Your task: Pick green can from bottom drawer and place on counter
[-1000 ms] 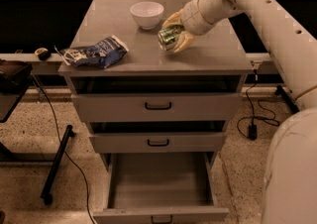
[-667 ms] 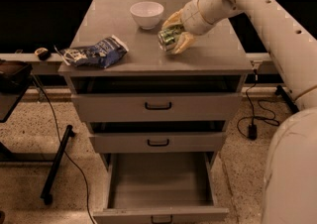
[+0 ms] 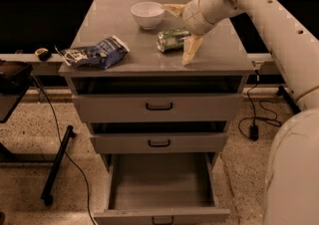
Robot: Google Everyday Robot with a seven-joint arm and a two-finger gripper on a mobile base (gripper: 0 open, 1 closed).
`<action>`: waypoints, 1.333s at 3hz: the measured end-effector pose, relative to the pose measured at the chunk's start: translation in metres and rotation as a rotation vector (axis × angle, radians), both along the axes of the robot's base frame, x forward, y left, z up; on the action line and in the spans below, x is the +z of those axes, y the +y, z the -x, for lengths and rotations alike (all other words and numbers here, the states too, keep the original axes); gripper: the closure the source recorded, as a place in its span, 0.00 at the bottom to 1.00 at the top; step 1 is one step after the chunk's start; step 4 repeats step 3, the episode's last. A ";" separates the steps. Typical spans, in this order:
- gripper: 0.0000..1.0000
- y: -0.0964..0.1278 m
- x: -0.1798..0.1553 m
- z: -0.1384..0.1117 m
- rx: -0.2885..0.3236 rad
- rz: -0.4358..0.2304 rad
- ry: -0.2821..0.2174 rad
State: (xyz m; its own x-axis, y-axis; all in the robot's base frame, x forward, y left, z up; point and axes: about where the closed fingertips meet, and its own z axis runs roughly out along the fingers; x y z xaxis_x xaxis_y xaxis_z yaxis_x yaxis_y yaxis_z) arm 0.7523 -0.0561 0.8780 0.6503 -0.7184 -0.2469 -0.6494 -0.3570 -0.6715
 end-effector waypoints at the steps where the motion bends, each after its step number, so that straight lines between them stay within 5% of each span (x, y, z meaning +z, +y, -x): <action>1: 0.00 0.003 0.036 0.021 0.050 0.080 -0.040; 2: 0.00 -0.031 0.093 0.045 -0.025 0.161 -0.090; 4: 0.00 -0.034 0.104 0.050 -0.035 0.167 -0.099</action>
Offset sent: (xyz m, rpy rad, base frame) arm -0.0805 -0.0849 0.1801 -0.2435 -0.1444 -0.1704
